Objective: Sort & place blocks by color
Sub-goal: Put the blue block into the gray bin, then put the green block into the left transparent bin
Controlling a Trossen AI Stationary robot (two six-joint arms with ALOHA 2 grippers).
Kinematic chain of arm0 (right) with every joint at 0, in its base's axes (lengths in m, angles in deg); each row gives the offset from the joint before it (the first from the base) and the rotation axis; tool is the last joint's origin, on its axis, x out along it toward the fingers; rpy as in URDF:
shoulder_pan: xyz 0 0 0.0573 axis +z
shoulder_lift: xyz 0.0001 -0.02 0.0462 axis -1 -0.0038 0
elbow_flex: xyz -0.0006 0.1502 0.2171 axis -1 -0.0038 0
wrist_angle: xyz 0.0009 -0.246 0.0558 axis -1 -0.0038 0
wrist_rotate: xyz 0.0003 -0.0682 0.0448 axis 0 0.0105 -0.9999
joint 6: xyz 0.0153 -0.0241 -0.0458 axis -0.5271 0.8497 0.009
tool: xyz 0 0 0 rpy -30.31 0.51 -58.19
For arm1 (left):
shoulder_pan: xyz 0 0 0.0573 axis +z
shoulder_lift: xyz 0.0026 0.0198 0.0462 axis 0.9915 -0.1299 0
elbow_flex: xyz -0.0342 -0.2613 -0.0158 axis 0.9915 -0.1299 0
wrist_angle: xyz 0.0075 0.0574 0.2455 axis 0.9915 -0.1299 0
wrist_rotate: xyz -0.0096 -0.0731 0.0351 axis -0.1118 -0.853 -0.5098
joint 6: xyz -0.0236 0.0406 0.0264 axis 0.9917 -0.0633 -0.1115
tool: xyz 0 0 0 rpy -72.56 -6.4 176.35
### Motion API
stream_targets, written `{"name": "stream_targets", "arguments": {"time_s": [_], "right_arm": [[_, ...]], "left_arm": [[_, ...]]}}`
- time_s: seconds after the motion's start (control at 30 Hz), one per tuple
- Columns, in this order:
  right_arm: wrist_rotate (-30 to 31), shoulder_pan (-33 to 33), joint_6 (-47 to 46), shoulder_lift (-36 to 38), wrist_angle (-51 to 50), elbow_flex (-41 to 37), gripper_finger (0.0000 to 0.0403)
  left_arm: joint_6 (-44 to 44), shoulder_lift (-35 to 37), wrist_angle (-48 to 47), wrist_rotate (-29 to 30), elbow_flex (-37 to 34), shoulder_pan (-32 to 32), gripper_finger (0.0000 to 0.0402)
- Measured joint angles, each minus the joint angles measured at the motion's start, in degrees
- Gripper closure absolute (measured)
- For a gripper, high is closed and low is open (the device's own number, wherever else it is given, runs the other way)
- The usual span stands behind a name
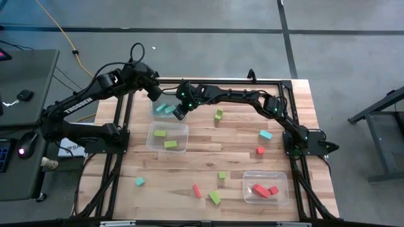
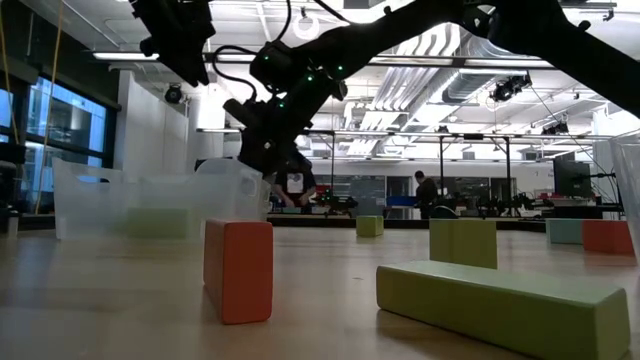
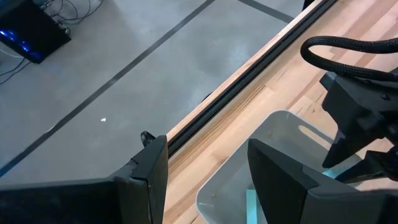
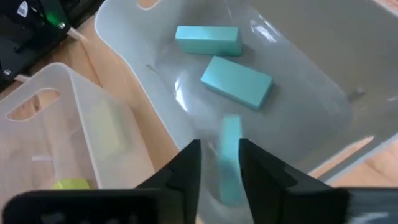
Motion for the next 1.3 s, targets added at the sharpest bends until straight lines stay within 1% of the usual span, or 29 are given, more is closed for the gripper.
{"name": "stream_targets", "arguments": {"time_s": [0.17,0.33,0.43,0.57,0.73,0.9,1.03,1.2,1.3], "right_arm": [[0.4,-0.1,0.0,0.0,0.5,0.0,0.0254],[-0.6,-0.1,0.0,0.6,0.9,0.0,0.0227],[-1.2,-0.4,-1.0,2.5,0.5,0.0,0.0225],[-4.1,-0.9,-2.1,5.7,-1.2,0.0,0.0226],[-4.2,-0.1,-2.5,9.7,-5.9,0.0,0.0226],[-1.8,2.7,-1.6,11.9,-13.0,0.1,0.0226],[0.0,4.9,-1.7,12.1,-19.8,0.1,0.0226],[5.7,7.5,-3.2,12.1,-27.8,0.1,0.0226],[7.1,8.6,-4.8,12.0,-31.3,0.1,0.0226]], "left_arm": [[0.0,0.0,0.0,0.0,0.0,0.0,0.0232],[0.0,0.0,-0.4,0.0,0.0,0.0,0.0232],[0.2,0.0,-0.8,-0.5,0.0,0.0,0.0232],[1.9,0.0,-1.0,-3.5,0.0,0.0,0.0232],[2.6,1.4,-1.3,-6.1,0.0,0.0,0.0232],[3.0,3.5,-1.7,-6.2,0.0,0.0,0.0232],[3.0,4.8,-1.7,-6.2,0.0,0.0,0.0232],[3.0,5.1,-2.1,-6.2,0.0,0.0,0.0232],[3.0,5.1,-2.1,-6.7,0.0,0.0,0.0232]]}}
